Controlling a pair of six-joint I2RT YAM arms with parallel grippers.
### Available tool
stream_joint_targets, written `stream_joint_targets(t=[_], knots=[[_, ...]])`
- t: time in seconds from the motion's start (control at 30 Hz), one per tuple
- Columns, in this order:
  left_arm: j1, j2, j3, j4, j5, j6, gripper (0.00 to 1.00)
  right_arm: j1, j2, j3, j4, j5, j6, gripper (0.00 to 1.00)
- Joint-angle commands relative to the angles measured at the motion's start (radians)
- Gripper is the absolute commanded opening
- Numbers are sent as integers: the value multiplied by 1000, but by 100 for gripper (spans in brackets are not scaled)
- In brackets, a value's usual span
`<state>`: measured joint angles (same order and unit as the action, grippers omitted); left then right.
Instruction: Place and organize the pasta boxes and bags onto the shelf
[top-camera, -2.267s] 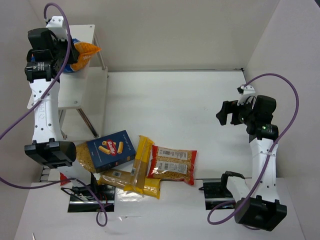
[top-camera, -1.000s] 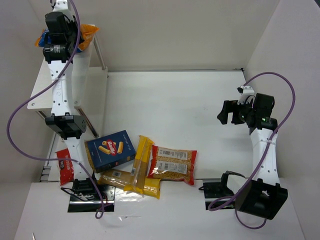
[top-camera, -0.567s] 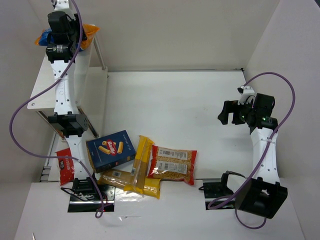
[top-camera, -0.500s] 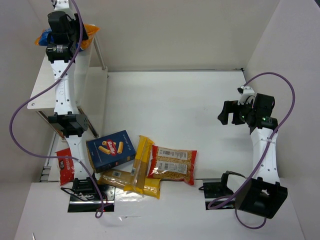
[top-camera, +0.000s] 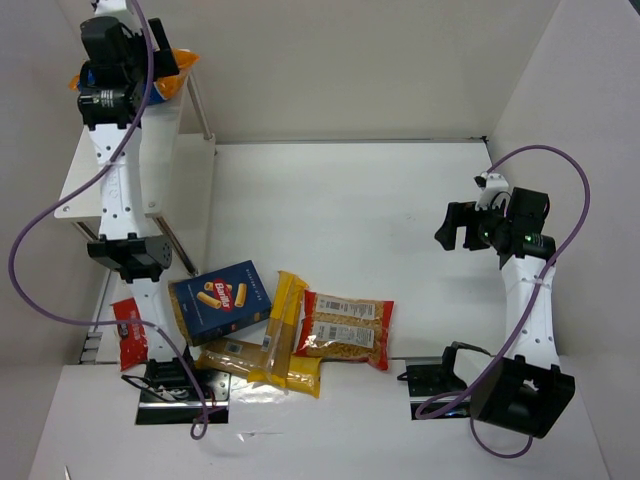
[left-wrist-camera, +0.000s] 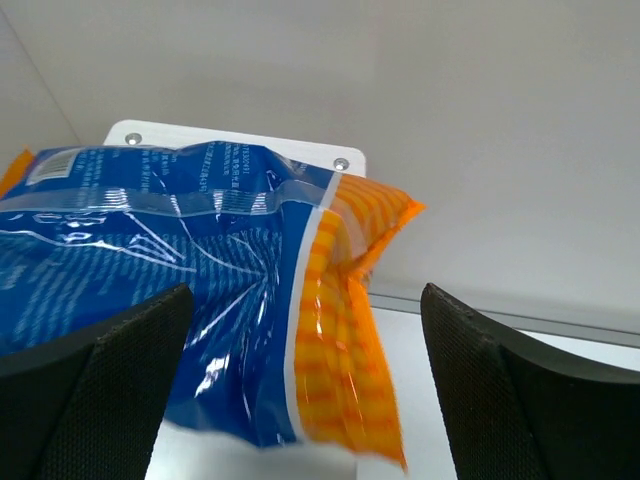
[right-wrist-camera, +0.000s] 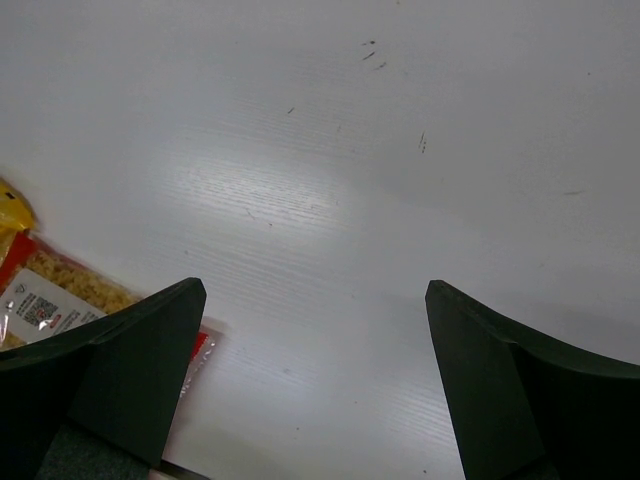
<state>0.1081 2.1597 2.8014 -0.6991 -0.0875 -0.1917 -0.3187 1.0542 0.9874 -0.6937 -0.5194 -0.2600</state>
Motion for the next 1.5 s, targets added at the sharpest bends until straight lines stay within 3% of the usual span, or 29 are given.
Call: stream_joint_targets(t=[0.0,0.13,0.27,0.5,0.53,0.7,0.83,1.0,1.47], knots=[[-2,-161,-23,16,53,-22,100,-8,-37,27,-4,-33,-12,100],[-2,-277,-137,-72,155,26,100,-8,-57,27,-4,-33,-22,100],[-2,-339,-97,-287,209,135,100,15,-77,27,-24,-33,-31,100],[-2,-694,-586,-367,334,244,100,47,-112,46,-72,-4,-51,100],[-2,-786,-729,-353,335,244,100,58,-126,46,-72,-4,-51,100],[-2,-1007,-1066,-307,324,220,100,67,-158,46,-72,-4,-51,100],[25,-1147,-1216,-287,359,207,100,67,-158,56,-82,-4,-51,100],[71,-1251,-1323,-298,419,207,100,67,-171,56,-82,5,-51,100],[150,-1347,-1362,-329,471,207,100,67,-180,56,-73,33,-24,100]])
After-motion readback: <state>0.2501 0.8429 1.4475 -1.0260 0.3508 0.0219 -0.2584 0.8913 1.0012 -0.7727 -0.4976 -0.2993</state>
